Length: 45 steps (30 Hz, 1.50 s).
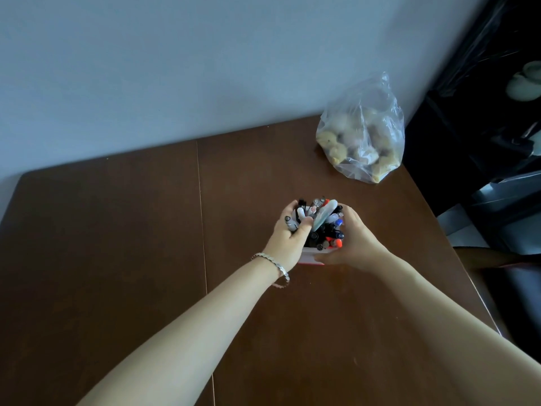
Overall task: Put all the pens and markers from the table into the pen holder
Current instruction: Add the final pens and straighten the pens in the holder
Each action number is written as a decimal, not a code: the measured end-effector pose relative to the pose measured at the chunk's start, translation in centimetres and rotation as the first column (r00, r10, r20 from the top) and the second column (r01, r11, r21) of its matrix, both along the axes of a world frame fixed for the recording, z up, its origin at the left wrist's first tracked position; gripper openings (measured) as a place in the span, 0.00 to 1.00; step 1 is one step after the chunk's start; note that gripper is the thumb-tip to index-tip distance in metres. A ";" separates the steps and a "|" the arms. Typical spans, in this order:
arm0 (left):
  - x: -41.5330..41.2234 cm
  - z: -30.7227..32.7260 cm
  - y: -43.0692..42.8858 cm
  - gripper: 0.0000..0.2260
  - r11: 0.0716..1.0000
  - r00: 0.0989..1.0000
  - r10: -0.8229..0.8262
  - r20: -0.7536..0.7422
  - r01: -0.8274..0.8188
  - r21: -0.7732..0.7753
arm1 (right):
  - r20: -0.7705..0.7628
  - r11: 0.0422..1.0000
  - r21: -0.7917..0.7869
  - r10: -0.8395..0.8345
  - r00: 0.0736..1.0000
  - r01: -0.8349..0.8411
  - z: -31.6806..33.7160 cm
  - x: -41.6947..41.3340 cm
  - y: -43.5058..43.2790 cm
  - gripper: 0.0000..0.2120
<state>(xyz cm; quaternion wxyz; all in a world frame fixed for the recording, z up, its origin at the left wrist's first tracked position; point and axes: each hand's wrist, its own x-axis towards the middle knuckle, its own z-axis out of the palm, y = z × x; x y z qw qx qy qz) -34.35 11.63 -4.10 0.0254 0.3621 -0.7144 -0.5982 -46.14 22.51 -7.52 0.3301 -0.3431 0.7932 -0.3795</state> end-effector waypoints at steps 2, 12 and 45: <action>0.2 0.6 -0.1 0.29 0.990 0.992 0.067 -0.108 -0.053 0.129 | 0.001 1.000 -0.003 0.011 1.000 -0.011 -0.1 -0.1 0.1 0.40; 0.1 2.0 0.1 0.19 0.321 0.843 -0.536 -0.043 0.156 -0.934 | -0.095 0.999 0.025 0.026 0.995 -0.024 -1.1 -0.3 -0.3 0.41; 19.5 -0.4 0.2 0.17 0.930 0.996 -0.032 -0.079 0.001 -0.368 | 0.030 0.986 -0.019 0.168 0.985 -0.168 1.0 18.2 -1.1 0.40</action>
